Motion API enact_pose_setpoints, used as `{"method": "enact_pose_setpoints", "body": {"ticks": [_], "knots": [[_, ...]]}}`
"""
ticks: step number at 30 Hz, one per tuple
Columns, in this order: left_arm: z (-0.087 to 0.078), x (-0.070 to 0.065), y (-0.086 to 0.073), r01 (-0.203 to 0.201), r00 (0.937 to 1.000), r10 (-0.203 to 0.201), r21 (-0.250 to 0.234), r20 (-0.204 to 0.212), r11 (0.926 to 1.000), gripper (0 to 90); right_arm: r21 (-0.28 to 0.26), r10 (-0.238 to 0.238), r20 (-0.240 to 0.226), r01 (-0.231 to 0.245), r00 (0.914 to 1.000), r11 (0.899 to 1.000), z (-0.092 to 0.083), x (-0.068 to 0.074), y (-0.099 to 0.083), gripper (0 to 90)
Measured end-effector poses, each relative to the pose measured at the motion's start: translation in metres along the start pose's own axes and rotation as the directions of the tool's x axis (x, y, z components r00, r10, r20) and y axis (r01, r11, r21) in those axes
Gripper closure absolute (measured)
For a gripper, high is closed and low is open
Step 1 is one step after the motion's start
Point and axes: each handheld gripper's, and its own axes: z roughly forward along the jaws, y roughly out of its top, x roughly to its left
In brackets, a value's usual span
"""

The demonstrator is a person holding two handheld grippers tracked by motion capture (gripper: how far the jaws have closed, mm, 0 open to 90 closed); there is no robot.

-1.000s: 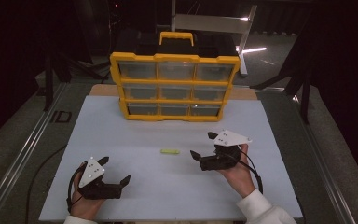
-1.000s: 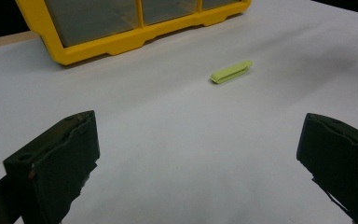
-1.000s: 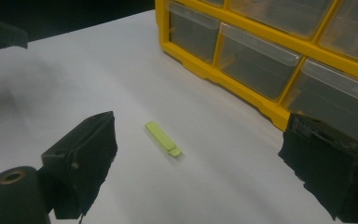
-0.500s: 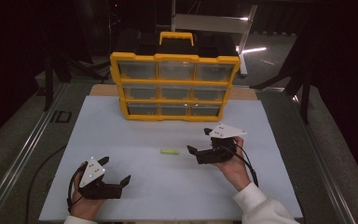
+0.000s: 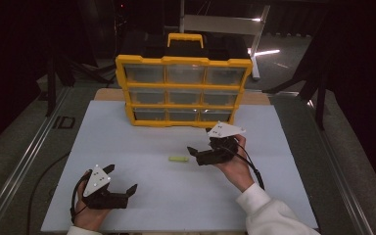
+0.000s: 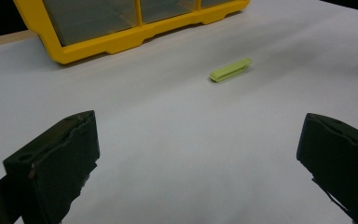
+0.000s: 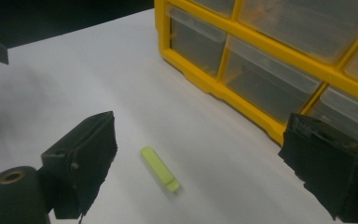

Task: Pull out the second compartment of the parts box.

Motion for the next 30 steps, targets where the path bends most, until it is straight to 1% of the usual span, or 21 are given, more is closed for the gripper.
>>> {"method": "enact_pose_setpoints", "body": {"ticks": [2, 3, 9, 10, 15, 17, 23, 26, 30], "knots": [[0.0, 0.0, 0.0, 0.001, 1.0, -0.001, 0.001, 0.0, 1.0, 0.0, -0.005, -0.014, 0.002, 0.014, 0.9999, 1.0, 0.003, 0.001, 0.004, 9.7], [0.0, 0.0, 0.0, 0.001, 1.0, -0.001, 0.001, 0.0, 1.0, 0.0, 0.001, -0.02, 0.004, 0.02, 0.9998, 1.0, 0.005, 0.001, 0.006, 9.7], [-0.001, 0.0, 0.0, 0.002, 1.0, -0.002, 0.002, 0.0, 1.0, 0.0, -0.007, -0.032, 0.014, 0.032, 0.9994, 0.999, 0.015, 0.002, 0.015, 9.7], [-0.001, 0.0, 0.0, 0.002, 1.0, -0.002, 0.002, 0.001, 1.0, 0.0, -0.006, -0.04, 0.018, 0.04, 0.999, 0.999, 0.016, 0.002, 0.017, 9.7], [0.0, 0.0, 0.0, 0.001, 1.0, -0.001, 0.005, 0.003, 1.0, 0.0, -0.005, -0.044, 0.016, 0.044, 0.9989, 0.999, 0.025, -0.002, 0.024, 9.7], [0.0, 0.0, 0.0, 0.001, 1.0, -0.001, 0.004, 0.003, 1.0, 0.0, -0.009, -0.04, 0.018, 0.04, 0.999, 0.999, 0.029, -0.003, 0.027, 9.7], [0.0, 0.0, -0.001, 0.004, 1.0, -0.004, 0.007, 0.003, 1.0, 0.0, -0.025, -0.049, 0.024, 0.05, 0.9985, 0.998, 0.04, -0.01, 0.036, 9.7], [0.0, 0.0, -0.001, 0.001, 1.0, -0.001, 0.01, 0.004, 0.9999, 0.0, -0.001, -0.066, 0.033, 0.066, 0.9973, 0.998, 0.048, -0.014, 0.04, 9.7], [0.001, 0.001, -0.001, 0.001, 1.0, -0.001, 0.011, 0.005, 0.9999, 0.0, 0.007, -0.071, 0.042, 0.071, 0.9966, 0.997, 0.056, -0.019, 0.045, 9.7]]}}
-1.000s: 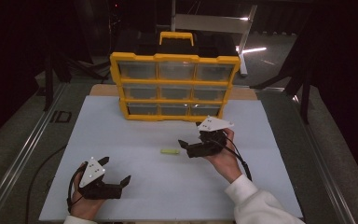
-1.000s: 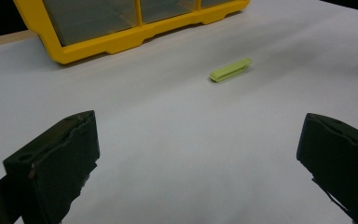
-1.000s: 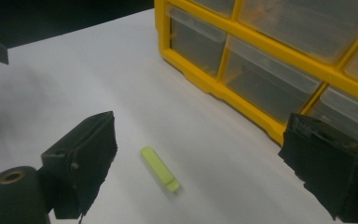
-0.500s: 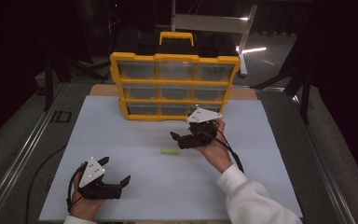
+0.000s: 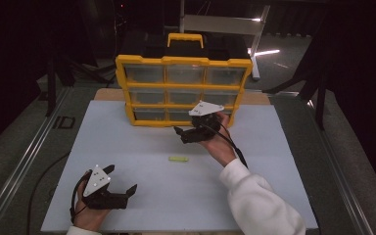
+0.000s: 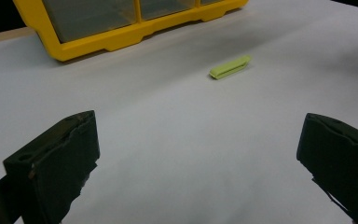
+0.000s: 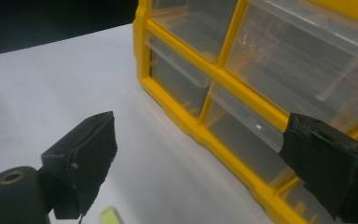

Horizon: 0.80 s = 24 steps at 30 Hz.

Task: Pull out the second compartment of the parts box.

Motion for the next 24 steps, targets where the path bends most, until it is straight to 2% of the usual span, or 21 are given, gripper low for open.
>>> {"method": "enact_pose_setpoints", "body": {"ticks": [7, 12, 15, 18, 20, 22, 24], "knots": [[0.0, 0.0, 0.0, -0.001, 1.0, 0.001, 0.0, 0.003, 1.0, 0.0, 0.035, -0.008, 0.024, 0.008, 0.9997, 0.999, 0.012, -0.008, 0.01, 9.7], [0.0, 0.0, -0.001, 0.0, 1.0, 0.0, 0.001, 0.006, 1.0, 0.0, 0.099, -0.068, 0.064, 0.061, 0.9956, 0.993, 0.022, -0.01, 0.015, 9.7], [0.0, 0.0, -0.001, 0.001, 1.0, -0.001, 0.0, 0.007, 1.0, 0.0, 0.14, -0.109, 0.088, 0.096, 0.9902, 0.985, 0.029, -0.01, 0.018, 9.7], [0.0, 0.001, -0.001, 0.002, 1.0, -0.002, -0.001, 0.006, 1.0, 0.0, 0.191, -0.175, 0.116, 0.151, 0.9777, 0.97, 0.034, -0.009, 0.021, 9.7], [0.0, 0.001, -0.001, 0.004, 1.0, -0.004, -0.002, 0.006, 1.0, 0.0, 0.222, -0.229, 0.135, 0.196, 0.964, 0.955, 0.036, -0.007, 0.024, 9.7], [0.0, 0.001, -0.001, 0.002, 1.0, -0.002, 0.0, 0.007, 1.0, 0.0, 0.255, -0.289, 0.154, 0.244, 0.9449, 0.936, 0.038, -0.005, 0.025, 9.7], [0.0, 0.001, -0.001, 0.003, 1.0, -0.003, -0.002, 0.008, 1.0, 0.0, 0.281, -0.352, 0.176, 0.296, 0.9193, 0.913, 0.04, -0.002, 0.027, 9.7]]}}
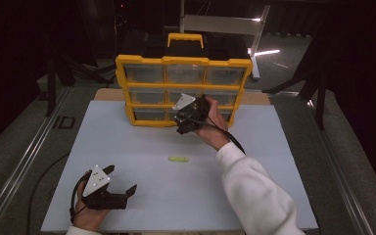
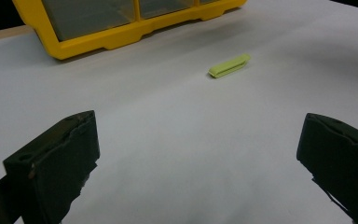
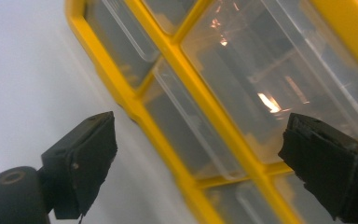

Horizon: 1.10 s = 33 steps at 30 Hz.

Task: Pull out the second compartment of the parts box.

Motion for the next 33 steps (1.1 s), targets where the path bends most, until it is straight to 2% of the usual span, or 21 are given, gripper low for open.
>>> {"method": "enact_pose_setpoints", "body": {"ticks": [2, 6, 8, 10, 12, 14, 16, 19, 22, 23, 26, 28, 30, 31, 33], "knots": [[0.0, 0.0, 0.0, 0.001, 1.0, -0.001, 0.0, -0.001, 1.0, 0.0, 0.014, -0.059, 0.025, 0.058, 0.998, 0.998, 0.0, 0.002, 0.002, 9.7], [0.0, 0.0, 0.0, -0.001, 1.0, 0.001, 0.004, 0.001, 1.0, 0.0, 0.04, -0.155, 0.087, 0.152, 0.984, 0.988, -0.003, 0.006, 0.007, 9.7], [0.0, 0.0, 0.0, -0.001, 1.0, 0.001, 0.005, 0.002, 1.0, 0.0, 0.054, -0.207, 0.12, 0.202, 0.971, 0.978, -0.003, 0.008, 0.008, 9.8], [0.001, 0.0, 0.0, -0.002, 1.0, 0.002, 0.007, 0.003, 1.0, 0.0, 0.066, -0.263, 0.149, 0.255, 0.9533, 0.965, -0.004, 0.009, 0.009, 9.8], [0.001, -0.001, 0.0, -0.002, 1.0, 0.002, 0.006, 0.004, 1.0, 0.0, 0.077, -0.301, 0.175, 0.292, 0.9373, 0.953, -0.005, 0.01, 0.01, 9.8], [0.001, 0.0, 0.0, -0.001, 1.0, 0.001, 0.007, 0.004, 1.0, 0.0, 0.087, -0.324, 0.198, 0.313, 0.9252, 0.946, -0.006, 0.012, 0.011, 9.8], [0.001, -0.001, 0.0, -0.001, 1.0, 0.001, 0.008, 0.005, 1.0, 0.0, 0.1, -0.361, 0.222, 0.347, 0.9058, 0.933, -0.006, 0.012, 0.011, 9.9], [0.001, -0.001, 0.0, 0.002, 1.0, -0.002, 0.009, 0.006, 1.0, 0.0, 0.124, -0.413, 0.262, 0.394, 0.8724, 0.911, -0.007, 0.013, 0.012, 10.1], [0.001, -0.001, 0.0, 0.002, 1.0, -0.002, 0.011, 0.006, 0.9999, 0.0, 0.14, -0.448, 0.298, 0.426, 0.8427, 0.894, -0.008, 0.014, 0.013, 10.2], [0.001, -0.001, -0.001, 0.002, 1.0, -0.002, 0.011, 0.007, 0.9999, 0.0, 0.147, -0.466, 0.311, 0.442, 0.8283, 0.885, -0.008, 0.015, 0.013, 10.2], [0.001, -0.001, -0.001, 0.001, 1.0, -0.001, 0.013, 0.008, 0.9999, 0.0, 0.162, -0.494, 0.342, 0.468, 0.7991, 0.869, -0.009, 0.016, 0.015, 10.3], [0.002, -0.001, -0.001, -0.001, 1.0, 0.001, 0.017, 0.008, 0.9999, 0.0, 0.171, -0.519, 0.361, 0.492, 0.7752, 0.854, -0.01, 0.016, 0.016, 11.3], [0.002, -0.001, -0.001, -0.001, 1.0, 0.001, 0.016, 0.008, 0.9999, 0.0, 0.174, -0.528, 0.39, 0.503, 0.7545, 0.847, -0.012, 0.015, 0.017, 11.3], [0.002, -0.001, -0.001, -0.001, 1.0, 0.001, 0.016, 0.01, 0.9999, 0.0, 0.173, -0.527, 0.4, 0.503, 0.7499, 0.847, -0.012, 0.015, 0.018, 11.3], [0.002, -0.001, -0.001, -0.001, 1.0, 0.001, 0.017, 0.01, 0.9999, 0.0, 0.172, -0.533, 0.42, 0.512, 0.7347, 0.842, -0.014, 0.014, 0.02, 11.3]]}}
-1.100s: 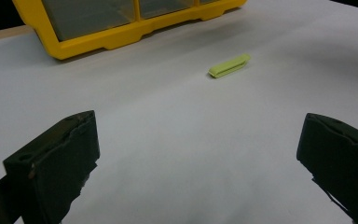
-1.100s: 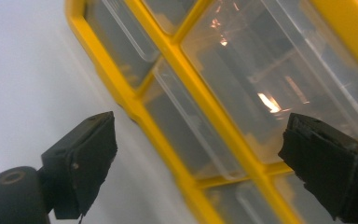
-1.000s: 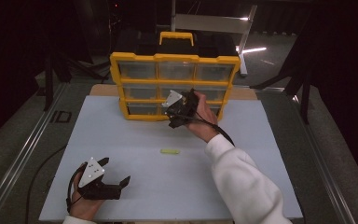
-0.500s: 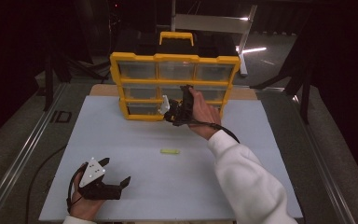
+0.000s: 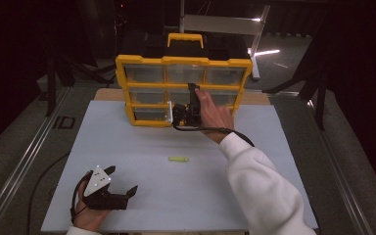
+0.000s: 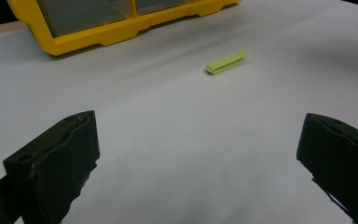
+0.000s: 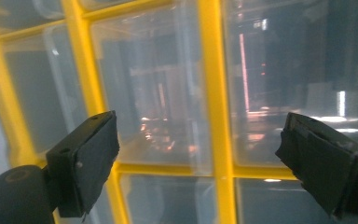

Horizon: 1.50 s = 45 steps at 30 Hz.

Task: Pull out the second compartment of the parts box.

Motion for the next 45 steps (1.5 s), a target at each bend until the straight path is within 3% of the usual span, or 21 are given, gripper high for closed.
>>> {"method": "enact_pose_setpoints", "body": {"ticks": [12, 18, 23, 31, 37, 40, 43, 45], "knots": [[0.001, -0.001, 0.0, 0.004, 1.0, -0.004, 0.004, 0.006, 1.0, 0.0, 0.005, -0.058, 0.117, 0.057, 0.9915, 0.998, -0.004, -0.017, 0.002, 11.3], [0.003, -0.001, -0.001, 0.002, 0.9999, -0.002, 0.014, 0.011, 0.9999, 0.0, 0.007, -0.065, 0.17, 0.065, 0.9833, 0.998, -0.003, -0.027, 0.003, 11.3], [0.004, -0.001, -0.001, 0.002, 0.9999, -0.002, 0.02, 0.014, 0.9998, 0.0, 0.023, -0.09, 0.22, 0.087, 0.9713, 0.996, -0.001, -0.032, 0.004, 11.5], [0.005, -0.001, -0.002, 0.0, 0.9999, 0.0, 0.029, 0.017, 0.9996, 0.0, 0.045, -0.11, 0.253, 0.102, 0.9611, 0.994, 0.006, -0.043, 0.005, 15.6], [0.005, -0.001, -0.002, -0.001, 0.9998, 0.001, 0.034, 0.02, 0.9994, 0.0, 0.056, -0.139, 0.314, 0.128, 0.9392, 0.99, 0.01, -0.043, 0.004, 30.1], [0.005, -0.001, -0.002, -0.001, 0.9998, 0.001, 0.034, 0.021, 0.9994, 0.0, 0.042, -0.157, 0.361, 0.152, 0.9191, 0.987, 0.01, -0.042, 0.003, 36.8], [0.006, -0.001, -0.003, -0.004, 0.9997, 0.003, 0.04, 0.024, 0.9992, 0.0, 0.044, -0.168, 0.37, 0.163, 0.9138, 0.986, 0.01, -0.042, 0.003, 40.4], [0.006, -0.001, -0.003, -0.006, 0.9997, 0.005, 0.043, 0.025, 0.999, 0.0, 0.048, -0.186, 0.391, 0.182, 0.9015, 0.982, 0.012, -0.041, 0.002, 42.6]]}}
